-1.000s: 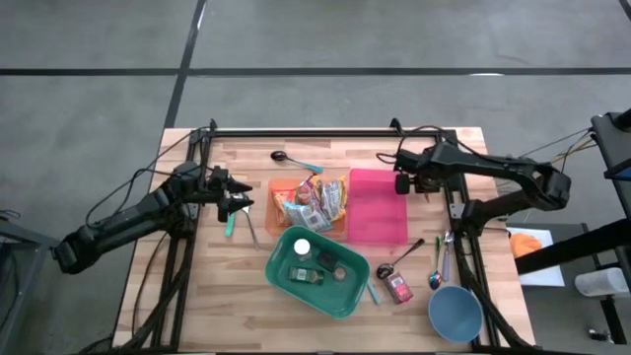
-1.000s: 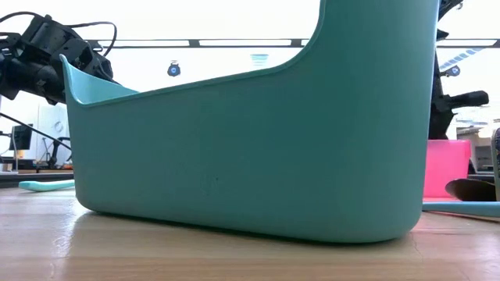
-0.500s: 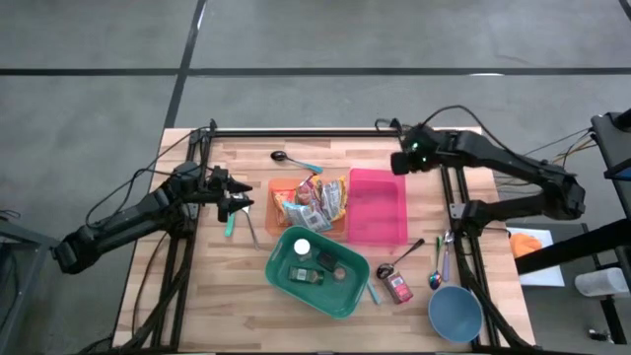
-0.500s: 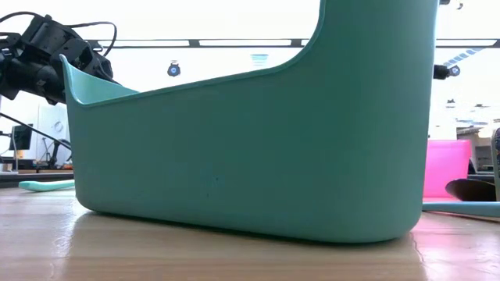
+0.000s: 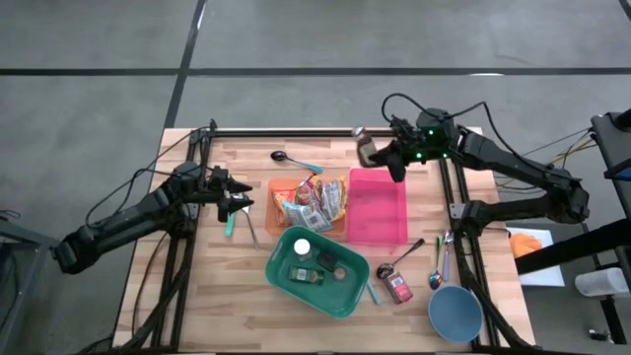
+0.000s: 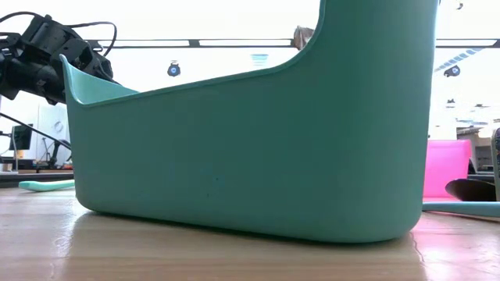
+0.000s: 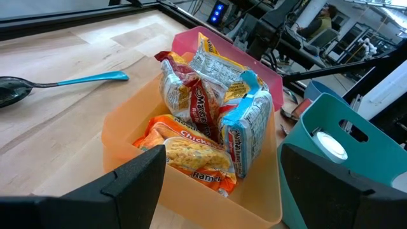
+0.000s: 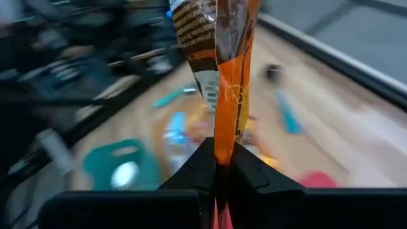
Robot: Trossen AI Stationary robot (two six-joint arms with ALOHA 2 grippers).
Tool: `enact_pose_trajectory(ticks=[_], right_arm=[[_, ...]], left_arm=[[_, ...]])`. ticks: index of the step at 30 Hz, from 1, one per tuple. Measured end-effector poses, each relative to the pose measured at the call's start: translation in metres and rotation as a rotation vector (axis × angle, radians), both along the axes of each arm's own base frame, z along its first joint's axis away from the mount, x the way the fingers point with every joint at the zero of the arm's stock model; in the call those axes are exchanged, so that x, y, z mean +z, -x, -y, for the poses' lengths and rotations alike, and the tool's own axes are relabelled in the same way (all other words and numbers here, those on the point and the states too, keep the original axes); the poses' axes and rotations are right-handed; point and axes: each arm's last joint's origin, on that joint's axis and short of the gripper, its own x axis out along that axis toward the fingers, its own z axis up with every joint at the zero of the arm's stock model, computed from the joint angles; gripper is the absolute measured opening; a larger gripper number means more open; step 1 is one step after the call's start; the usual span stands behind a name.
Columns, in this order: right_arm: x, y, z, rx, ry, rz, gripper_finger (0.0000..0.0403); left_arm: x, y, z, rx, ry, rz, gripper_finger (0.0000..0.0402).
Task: Pick & Place Food Item
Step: Put the orange seasoning pack into the green bin
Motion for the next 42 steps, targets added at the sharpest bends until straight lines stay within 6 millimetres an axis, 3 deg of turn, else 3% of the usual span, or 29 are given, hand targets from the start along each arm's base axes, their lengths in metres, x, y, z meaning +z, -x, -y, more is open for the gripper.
enact_pose_trajectory(ticks=[7,16,23,31,38,42], right_arm=[[-0.015,-0.013,-0.007,0.263,0.044,0.076,0.0015],[-0.027,-0.035,-0.038,0.548,0.130,0.089,0.0015],[-0.040,-0.057,-0.062,0.637,0.074,0.071,0.0015],[-0.070,-0.096,-0.100,0.725,-0.041,-0.021,0.0015],[-0.073,-0.131,-0.136,0.678,-0.167,-0.117,0.0015],[-0.069,-0.143,-0.146,0.638,-0.227,-0.224,0.0015]], left_arm=[[0.000,0.000,0.000,0.000,0.000,0.000,0.0315],[0.000,0.000,0.000,-0.001,0.000,0.000,0.0315],[0.000,0.000,0.000,0.000,0.000,0.000,0.0315],[0.000,0.000,0.000,0.000,0.000,0.001,0.0315],[0.000,0.000,0.000,0.000,0.000,0.000,0.0315],[0.000,0.000,0.000,0.000,0.000,0.000,0.0315]])
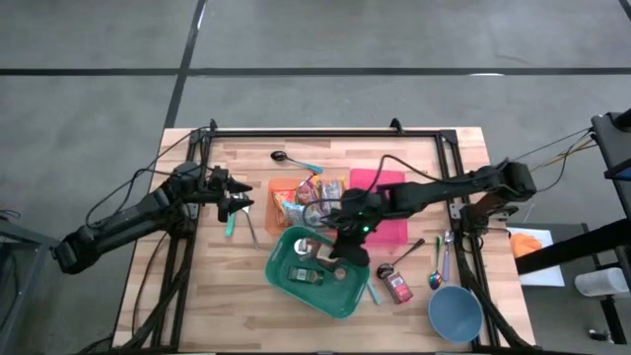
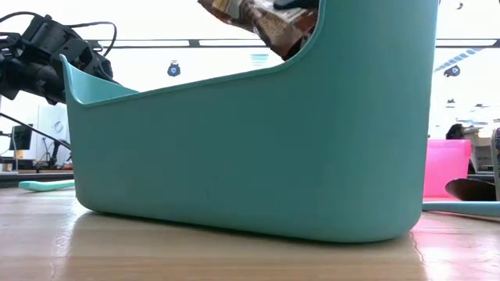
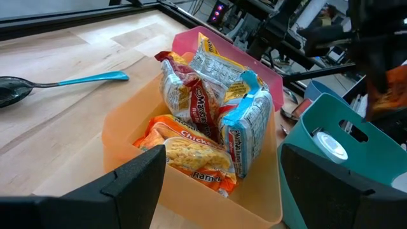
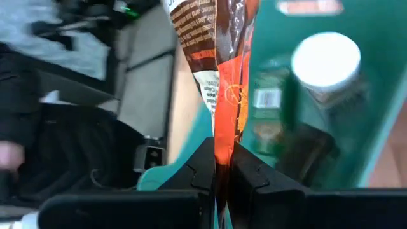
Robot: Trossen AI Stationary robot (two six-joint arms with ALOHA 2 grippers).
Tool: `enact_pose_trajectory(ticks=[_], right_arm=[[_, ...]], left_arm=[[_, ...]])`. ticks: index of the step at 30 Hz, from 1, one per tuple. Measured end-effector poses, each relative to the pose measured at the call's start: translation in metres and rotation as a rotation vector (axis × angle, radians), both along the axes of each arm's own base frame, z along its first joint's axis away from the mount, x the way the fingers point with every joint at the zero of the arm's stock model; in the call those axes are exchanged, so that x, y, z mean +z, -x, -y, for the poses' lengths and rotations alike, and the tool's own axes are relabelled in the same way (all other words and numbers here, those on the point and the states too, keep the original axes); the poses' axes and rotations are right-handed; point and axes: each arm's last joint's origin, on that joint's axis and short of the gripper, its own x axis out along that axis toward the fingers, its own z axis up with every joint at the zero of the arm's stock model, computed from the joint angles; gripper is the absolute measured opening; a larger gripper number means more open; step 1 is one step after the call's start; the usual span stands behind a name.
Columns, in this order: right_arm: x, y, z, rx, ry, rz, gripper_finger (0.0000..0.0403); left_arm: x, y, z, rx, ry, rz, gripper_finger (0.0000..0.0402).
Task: Pick & Place Food Item
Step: Put the orange seasoning pack into the green bin
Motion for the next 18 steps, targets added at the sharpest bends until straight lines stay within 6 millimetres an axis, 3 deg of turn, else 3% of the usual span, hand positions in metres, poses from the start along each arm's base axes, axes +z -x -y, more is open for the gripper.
enact_pose_trajectory(ticks=[9,18], right_arm=[[-0.004,-0.017,-0.012,-0.071,0.070,-0.364,0.0015],[-0.011,-0.038,-0.043,-0.022,0.000,-0.430,0.0015]], left_arm=[[0.000,0.000,0.000,0.000,0.000,0.000,0.0315],[0.000,0.000,0.000,0.000,0.000,0.000,0.0315]])
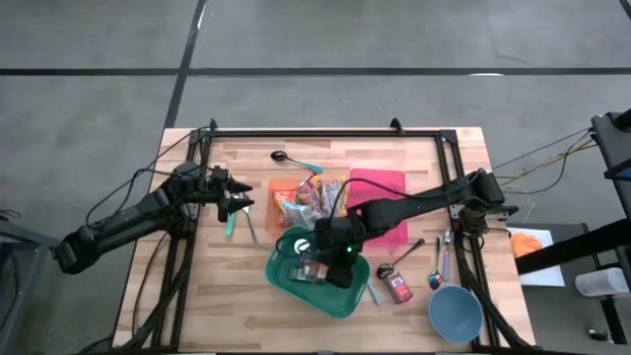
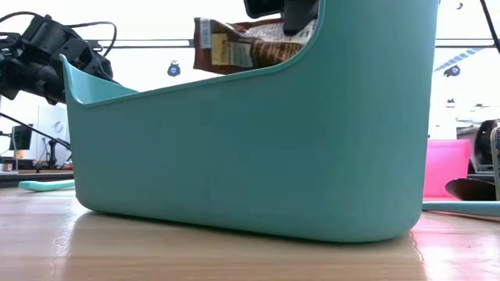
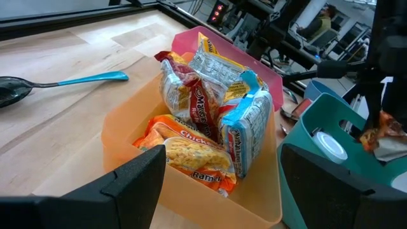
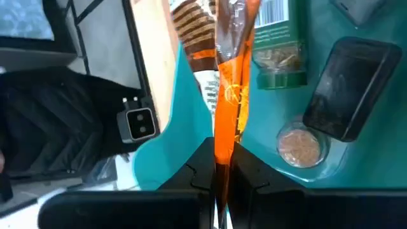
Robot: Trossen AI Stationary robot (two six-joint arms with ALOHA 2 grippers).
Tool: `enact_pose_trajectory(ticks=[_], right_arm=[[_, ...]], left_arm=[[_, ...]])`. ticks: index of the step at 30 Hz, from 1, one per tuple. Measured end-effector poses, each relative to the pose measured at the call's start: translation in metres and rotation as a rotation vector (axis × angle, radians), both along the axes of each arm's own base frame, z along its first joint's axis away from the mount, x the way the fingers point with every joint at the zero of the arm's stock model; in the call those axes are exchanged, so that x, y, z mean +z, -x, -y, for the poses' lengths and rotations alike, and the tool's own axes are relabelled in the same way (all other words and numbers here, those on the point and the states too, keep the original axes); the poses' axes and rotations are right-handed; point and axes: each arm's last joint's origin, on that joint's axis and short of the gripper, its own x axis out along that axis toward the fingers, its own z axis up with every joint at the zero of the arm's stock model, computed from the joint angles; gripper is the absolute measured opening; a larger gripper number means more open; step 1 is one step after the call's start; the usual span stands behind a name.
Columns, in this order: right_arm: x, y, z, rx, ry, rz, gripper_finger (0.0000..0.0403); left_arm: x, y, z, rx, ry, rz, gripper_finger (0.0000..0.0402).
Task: Pick & Place Food Item
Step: Put the orange seasoning pack into the green bin, then put the red seasoning can into the green bin
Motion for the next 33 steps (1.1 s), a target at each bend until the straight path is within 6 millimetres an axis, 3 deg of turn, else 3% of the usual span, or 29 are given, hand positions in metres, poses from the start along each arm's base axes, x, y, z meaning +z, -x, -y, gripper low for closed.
enact_pose_trajectory(ticks=[16,25,33], right_arm=[[-0.003,0.000,-0.012,-0.064,-0.065,-0.074,0.0017],[-0.003,-0.001,-0.012,-0.048,-0.059,-0.048,0.0102],[-0.003,-0.001,-0.011,-0.054,-0.035,-0.034,0.0146]], left_arm=[[0.000,0.000,0.000,0.000,0.000,0.000,0.0315],[0.000,0.000,0.000,0.000,0.000,0.000,0.0315],[0.000,0.000,0.000,0.000,0.000,0.000,0.0315]])
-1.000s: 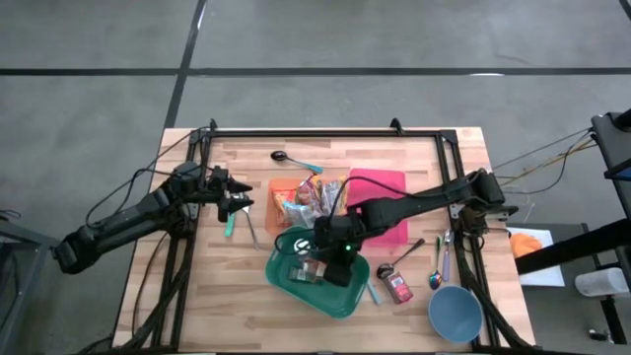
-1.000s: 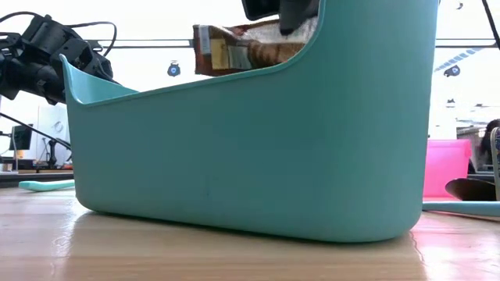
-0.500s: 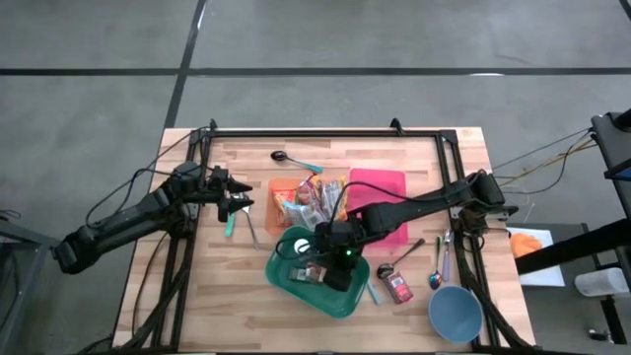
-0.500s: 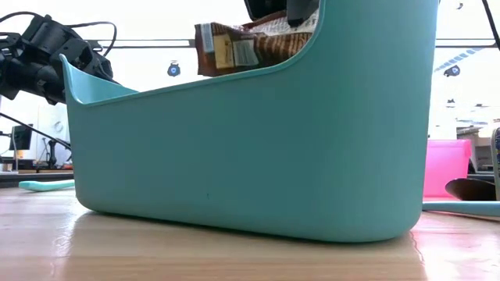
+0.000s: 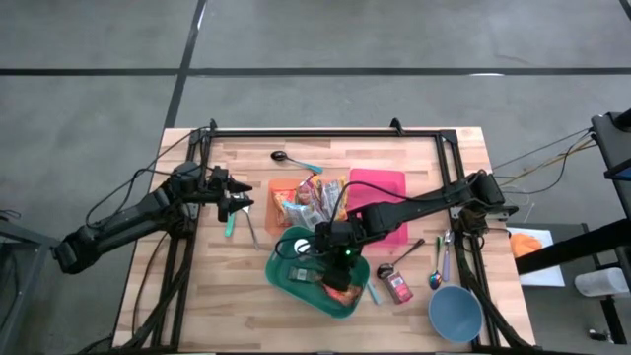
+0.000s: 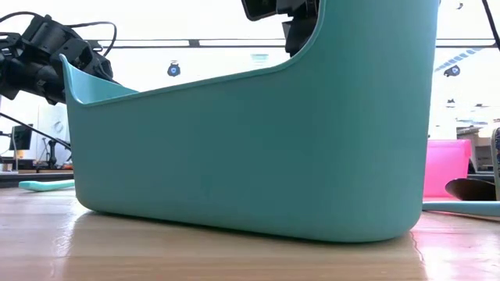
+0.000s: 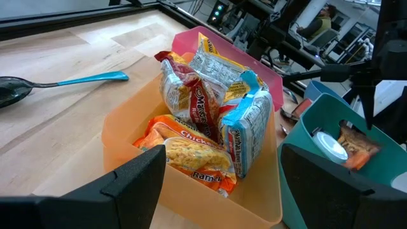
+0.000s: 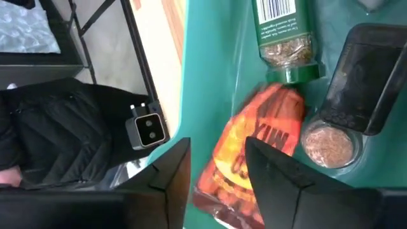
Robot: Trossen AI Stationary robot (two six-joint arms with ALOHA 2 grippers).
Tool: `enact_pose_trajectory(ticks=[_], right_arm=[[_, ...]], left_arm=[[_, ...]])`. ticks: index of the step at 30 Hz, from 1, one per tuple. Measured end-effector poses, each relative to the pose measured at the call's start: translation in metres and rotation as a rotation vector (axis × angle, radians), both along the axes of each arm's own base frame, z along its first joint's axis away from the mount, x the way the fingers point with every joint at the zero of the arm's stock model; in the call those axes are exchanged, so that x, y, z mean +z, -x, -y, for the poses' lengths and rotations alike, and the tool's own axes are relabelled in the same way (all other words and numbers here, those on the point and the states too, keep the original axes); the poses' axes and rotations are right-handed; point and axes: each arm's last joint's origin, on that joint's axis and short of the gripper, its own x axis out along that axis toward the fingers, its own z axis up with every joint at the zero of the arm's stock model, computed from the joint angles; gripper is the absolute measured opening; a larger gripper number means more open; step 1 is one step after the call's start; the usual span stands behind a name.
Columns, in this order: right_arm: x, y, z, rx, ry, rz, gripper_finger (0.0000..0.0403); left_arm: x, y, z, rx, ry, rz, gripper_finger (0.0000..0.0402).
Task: Pick & Place Food Item
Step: Put the red seasoning can into the green bin
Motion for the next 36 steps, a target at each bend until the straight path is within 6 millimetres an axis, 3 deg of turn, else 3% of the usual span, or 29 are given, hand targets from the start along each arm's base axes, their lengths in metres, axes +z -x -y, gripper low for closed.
enact_pose_trajectory(ticks=[7,12,21,30,36], right_arm=[[0.007,0.002,0.002,-0.030,0.045,0.030,0.0188],[0.034,0.011,0.006,-0.120,0.126,0.072,0.0200],[0.081,0.057,0.010,-0.324,0.292,0.082,0.0201],[0.085,0.106,-0.022,-0.444,0.395,-0.122,0.0201],[0.082,0.128,-0.044,-0.558,0.420,-0.200,0.0201]], left_arm=[[0.000,0.000,0.000,0.000,0.000,0.000,0.0315],[0.000,0.000,0.000,0.000,0.000,0.001,0.0315],[0.000,0.000,0.000,-0.001,0.001,-0.001,0.0315],[0.000,0.000,0.000,0.000,0.003,-0.003,0.0315],[0.000,0.000,0.000,-0.001,0.003,-0.004,0.0315]])
